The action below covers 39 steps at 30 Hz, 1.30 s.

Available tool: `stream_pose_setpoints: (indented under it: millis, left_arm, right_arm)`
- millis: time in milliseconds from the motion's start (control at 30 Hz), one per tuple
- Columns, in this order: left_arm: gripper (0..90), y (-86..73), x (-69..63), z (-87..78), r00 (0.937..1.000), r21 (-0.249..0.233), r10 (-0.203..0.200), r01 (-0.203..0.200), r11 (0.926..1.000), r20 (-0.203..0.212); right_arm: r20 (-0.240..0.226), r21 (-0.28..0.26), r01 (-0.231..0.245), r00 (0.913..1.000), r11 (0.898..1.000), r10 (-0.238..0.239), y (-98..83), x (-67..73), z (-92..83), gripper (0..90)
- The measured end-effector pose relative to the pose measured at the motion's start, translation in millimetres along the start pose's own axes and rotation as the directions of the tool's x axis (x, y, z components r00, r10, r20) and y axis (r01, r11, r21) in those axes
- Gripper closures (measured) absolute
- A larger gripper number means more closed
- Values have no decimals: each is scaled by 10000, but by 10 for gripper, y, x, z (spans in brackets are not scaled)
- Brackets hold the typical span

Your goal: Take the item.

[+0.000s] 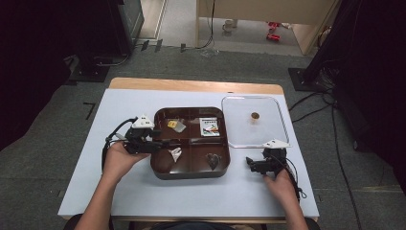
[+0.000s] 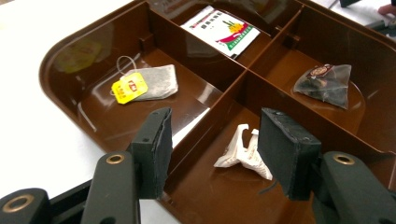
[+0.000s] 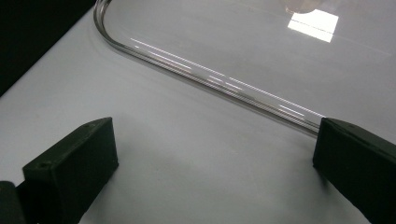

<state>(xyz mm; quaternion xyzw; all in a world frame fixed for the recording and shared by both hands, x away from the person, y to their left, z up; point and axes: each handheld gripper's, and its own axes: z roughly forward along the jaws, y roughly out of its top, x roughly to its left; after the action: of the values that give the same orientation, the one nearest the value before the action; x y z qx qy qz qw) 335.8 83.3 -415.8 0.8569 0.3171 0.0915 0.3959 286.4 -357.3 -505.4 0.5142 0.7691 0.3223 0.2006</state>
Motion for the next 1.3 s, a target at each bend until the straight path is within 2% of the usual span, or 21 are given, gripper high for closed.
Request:
stream_pose_setpoints:
  millis: [267,433,600,867,967,1100,1200,1300]
  left_arm:
    - [447,-11,-64,143,9995,499,231,-242,9985,235]
    - [455,-14,-134,254,9981,837,526,-552,9950,331]
    - [454,-27,-173,351,9956,1323,890,-920,9869,283]
    - [443,-40,-225,440,9920,1688,1219,-1259,9776,339]
    - [441,-50,-264,498,9890,1929,1434,-1477,9701,359]
    - [438,-51,-283,533,9866,2076,1616,-1629,9646,234]
    - [435,-49,-275,539,9874,2029,1567,-1582,9663,233]
    - [437,-48,-281,555,9859,2081,1671,-1659,9639,122]
  right_arm:
    - [2,0,5,10000,10000,-5,0,0,0,0]
    - [-1,0,4,10000,10000,-4,0,0,0,0]
    - [-2,-1,4,10000,10000,-4,0,0,0,0]
    - [-1,1,4,10000,10000,-4,0,0,0,0]
    - [1,2,-1,10000,10000,1,0,0,0,0]
    - [-2,-2,1,10000,10000,-1,0,0,0,0]
    - [0,-1,5,10000,10000,-5,0,0,0,0]
    - [1,-8,0,10000,10000,0,0,0,1,0]
